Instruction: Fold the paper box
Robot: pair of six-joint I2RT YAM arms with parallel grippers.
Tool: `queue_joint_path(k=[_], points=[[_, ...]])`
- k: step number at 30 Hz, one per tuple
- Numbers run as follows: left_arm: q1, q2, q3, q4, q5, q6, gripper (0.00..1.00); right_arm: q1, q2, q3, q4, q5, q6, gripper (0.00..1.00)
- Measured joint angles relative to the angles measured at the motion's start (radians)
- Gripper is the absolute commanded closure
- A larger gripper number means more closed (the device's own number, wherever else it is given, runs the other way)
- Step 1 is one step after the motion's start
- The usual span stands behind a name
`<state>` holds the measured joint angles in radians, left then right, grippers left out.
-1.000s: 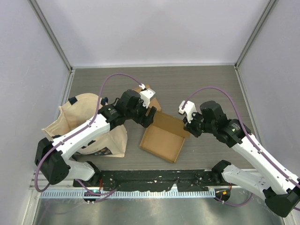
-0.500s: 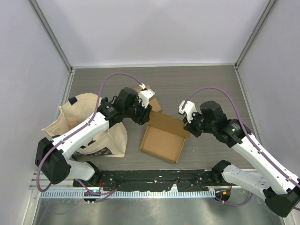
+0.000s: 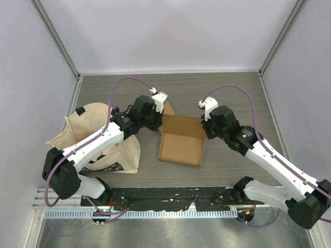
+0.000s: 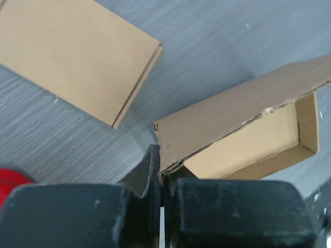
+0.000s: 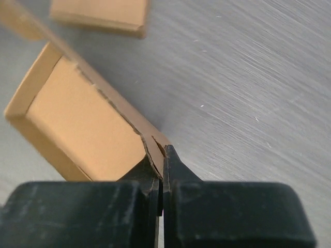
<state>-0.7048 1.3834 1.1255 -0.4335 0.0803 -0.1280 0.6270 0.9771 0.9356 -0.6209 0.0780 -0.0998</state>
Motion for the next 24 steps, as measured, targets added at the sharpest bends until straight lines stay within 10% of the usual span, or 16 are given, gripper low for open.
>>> queue_joint_path(k=[13, 24], points=[[-0.022, 0.1, 0.0, 0.103, -0.288, -0.248, 1.0, -0.001, 0.103, -0.149, 0.29, 0.351, 0.478, 0.5], [-0.018, 0.088, -0.038, 0.108, -0.275, -0.193, 1.0, -0.111, 0.09, -0.185, 0.366, 0.14, 0.278, 0.48]])
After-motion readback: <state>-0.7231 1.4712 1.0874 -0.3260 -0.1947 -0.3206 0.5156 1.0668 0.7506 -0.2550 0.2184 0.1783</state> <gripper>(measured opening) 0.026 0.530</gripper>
